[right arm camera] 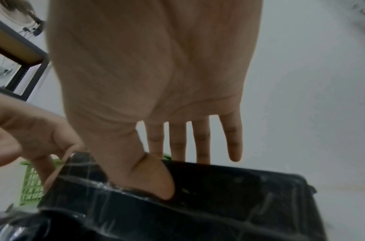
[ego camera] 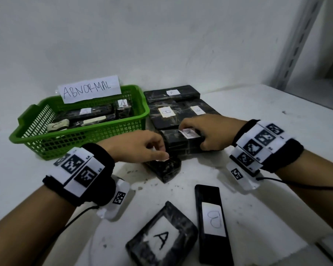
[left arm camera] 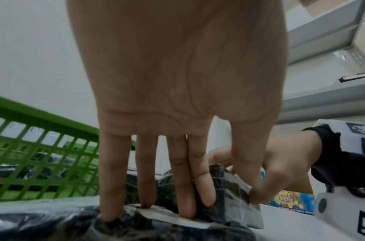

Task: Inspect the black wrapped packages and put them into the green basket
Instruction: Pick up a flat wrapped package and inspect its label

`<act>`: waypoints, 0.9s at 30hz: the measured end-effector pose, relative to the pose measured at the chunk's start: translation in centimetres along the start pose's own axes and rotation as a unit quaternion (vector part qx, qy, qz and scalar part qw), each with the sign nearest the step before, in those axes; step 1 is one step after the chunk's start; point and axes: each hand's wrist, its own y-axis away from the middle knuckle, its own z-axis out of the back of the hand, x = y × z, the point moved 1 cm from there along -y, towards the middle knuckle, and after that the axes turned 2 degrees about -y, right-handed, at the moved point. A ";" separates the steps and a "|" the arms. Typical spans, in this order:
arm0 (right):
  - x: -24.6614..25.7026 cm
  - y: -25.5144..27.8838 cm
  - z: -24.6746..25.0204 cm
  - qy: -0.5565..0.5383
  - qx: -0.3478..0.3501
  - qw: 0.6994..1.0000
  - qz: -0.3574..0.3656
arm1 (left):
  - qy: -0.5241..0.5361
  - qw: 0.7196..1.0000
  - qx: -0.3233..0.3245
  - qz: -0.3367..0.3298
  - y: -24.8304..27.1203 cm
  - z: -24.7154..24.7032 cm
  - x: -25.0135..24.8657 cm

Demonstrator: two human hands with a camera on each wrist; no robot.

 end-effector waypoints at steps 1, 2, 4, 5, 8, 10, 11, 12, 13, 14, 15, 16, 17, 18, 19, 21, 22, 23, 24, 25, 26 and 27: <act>0.3 -0.3 -0.1 0.012 -0.005 1.000 0.006 | 0.004 1.000 -0.002 -0.001 0.1 0.1 0.1; 0.6 -0.6 -0.1 0.023 -0.006 1.000 0.008 | 0.005 1.000 -0.005 -0.001 0.2 0.1 0.2; 0.9 -0.9 -0.1 0.042 -0.007 0.999 0.008 | 0.005 1.000 -0.009 -0.002 0.4 0.2 0.5; 1.0 -1.0 -0.1 0.052 -0.011 0.999 0.008 | 0.004 1.000 -0.010 0.000 0.5 0.3 0.5; 0.8 -0.9 -0.8 0.080 -0.025 0.996 0.004 | -0.013 1.000 -0.005 0.007 0.3 0.3 0.6; 0.7 -0.5 -1.3 0.093 -0.032 0.995 0.004 | -0.021 1.000 -0.003 0.010 0.4 0.5 0.6; 0.6 -0.4 -1.6 0.101 -0.031 0.994 0.002 | -0.022 1.000 -0.002 0.011 0.5 0.5 0.7; 0.6 -0.3 -1.7 0.108 -0.028 0.994 -0.002 | -0.023 1.000 0.001 0.012 0.7 0.6 0.8; 0.5 -0.3 -1.8 0.111 -0.023 0.994 -0.007 | -0.023 1.000 0.005 0.012 0.8 0.5 0.9; 0.5 -0.2 -1.9 0.109 -0.019 0.994 -0.010 | -0.020 1.000 0.010 0.013 0.9 0.3 1.0; 0.5 -0.2 -2.0 0.108 -0.018 0.994 -0.012 | -0.015 1.000 0.011 0.015 1.0 0.2 1.2; 0.6 -0.2 -2.0 0.107 -0.019 0.994 -0.010 | -0.008 1.000 0.012 0.019 1.1 0.1 1.3; 0.7 -0.2 -2.0 0.105 -0.021 0.994 -0.005 | -0.001 1.000 0.010 0.021 1.1 0.0 1.4; 0.8 -0.3 -2.0 0.100 -0.026 0.995 0.000 | 0.005 1.000 0.006 0.022 1.0 0.0 1.5; 0.7 -0.5 -2.2 0.093 -0.029 0.995 0.005 | 0.010 1.000 0.002 0.020 1.0 0.0 1.4; 0.5 -0.9 -2.3 0.057 -0.034 0.998 0.022 | 0.015 1.000 -0.008 0.018 0.9 0.1 1.3; 0.1 -1.1 -2.4 0.031 -0.037 0.998 0.029 | 0.017 1.000 -0.015 0.015 0.7 0.1 1.1; -0.2 -1.2 -2.4 -0.002 -0.041 0.999 0.032 | 0.020 0.999 -0.023 0.012 0.7 0.1 1.0; -0.6 -1.2 -2.2 -0.041 -0.049 0.997 0.033 | 0.022 0.999 -0.030 0.006 0.6 0.2 0.8; -1.0 -1.1 -1.9 -0.079 -0.069 0.994 0.031 | 0.022 0.999 -0.037 0.001 0.5 0.4 0.6; -1.6 -1.1 -1.5 -0.114 -0.102 0.988 0.021 | 0.021 0.999 -0.042 -0.003 0.5 0.7 0.5; -2.2 -1.1 -1.0 -0.141 -0.139 0.980 -0.006 | 0.019 0.999 -0.048 -0.007 0.4 1.2 0.3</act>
